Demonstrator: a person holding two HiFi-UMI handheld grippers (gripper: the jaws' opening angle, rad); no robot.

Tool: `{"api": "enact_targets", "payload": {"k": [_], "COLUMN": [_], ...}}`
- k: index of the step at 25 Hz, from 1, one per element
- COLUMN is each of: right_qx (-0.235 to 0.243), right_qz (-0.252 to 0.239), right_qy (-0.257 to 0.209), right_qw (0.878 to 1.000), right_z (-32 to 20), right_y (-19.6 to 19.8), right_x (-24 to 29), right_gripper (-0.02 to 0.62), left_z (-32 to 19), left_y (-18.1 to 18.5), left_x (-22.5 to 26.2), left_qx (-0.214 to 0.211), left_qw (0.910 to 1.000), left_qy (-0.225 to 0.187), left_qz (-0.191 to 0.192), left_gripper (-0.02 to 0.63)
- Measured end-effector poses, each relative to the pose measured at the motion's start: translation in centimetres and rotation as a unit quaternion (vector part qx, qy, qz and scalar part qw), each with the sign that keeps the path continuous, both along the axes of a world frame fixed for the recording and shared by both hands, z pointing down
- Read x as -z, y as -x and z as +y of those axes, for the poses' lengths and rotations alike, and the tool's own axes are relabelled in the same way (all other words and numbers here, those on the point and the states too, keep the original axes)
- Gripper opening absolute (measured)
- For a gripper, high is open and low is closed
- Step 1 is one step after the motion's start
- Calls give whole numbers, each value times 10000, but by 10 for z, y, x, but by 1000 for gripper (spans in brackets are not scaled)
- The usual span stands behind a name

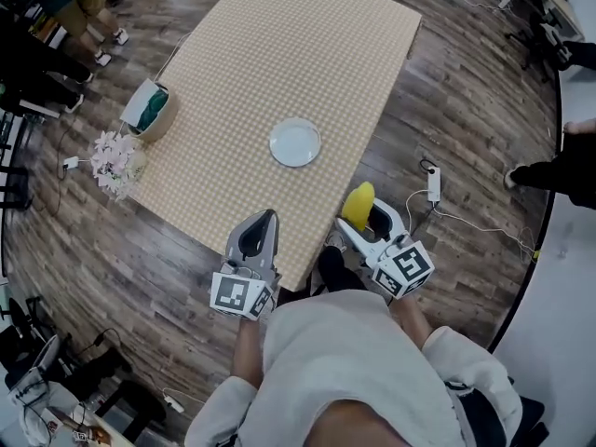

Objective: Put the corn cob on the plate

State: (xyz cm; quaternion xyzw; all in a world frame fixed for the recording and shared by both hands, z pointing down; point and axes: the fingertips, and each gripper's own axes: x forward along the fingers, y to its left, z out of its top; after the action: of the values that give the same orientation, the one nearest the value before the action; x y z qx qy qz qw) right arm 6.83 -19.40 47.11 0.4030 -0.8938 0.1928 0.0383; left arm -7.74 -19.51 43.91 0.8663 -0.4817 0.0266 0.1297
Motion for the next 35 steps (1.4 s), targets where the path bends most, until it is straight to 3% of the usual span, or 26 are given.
{"api": "enact_targets", "payload": {"k": [19, 35], "right_qx": [-187, 384], "right_qz": [355, 533], "right_qy": [1001, 547], "right_qw": [9942, 9963], "right_z": [-11, -122], "right_y": [3, 53], "right_x": [-99, -131], "right_gripper": [259, 259], "left_z": [-33, -33], "left_y": [18, 37], "left_x": [-85, -97], "left_qx": [3, 333], "left_qw": [9964, 9935], "left_qy": [826, 1054], "left_qz": [169, 291], "left_gripper": [8, 8]}}
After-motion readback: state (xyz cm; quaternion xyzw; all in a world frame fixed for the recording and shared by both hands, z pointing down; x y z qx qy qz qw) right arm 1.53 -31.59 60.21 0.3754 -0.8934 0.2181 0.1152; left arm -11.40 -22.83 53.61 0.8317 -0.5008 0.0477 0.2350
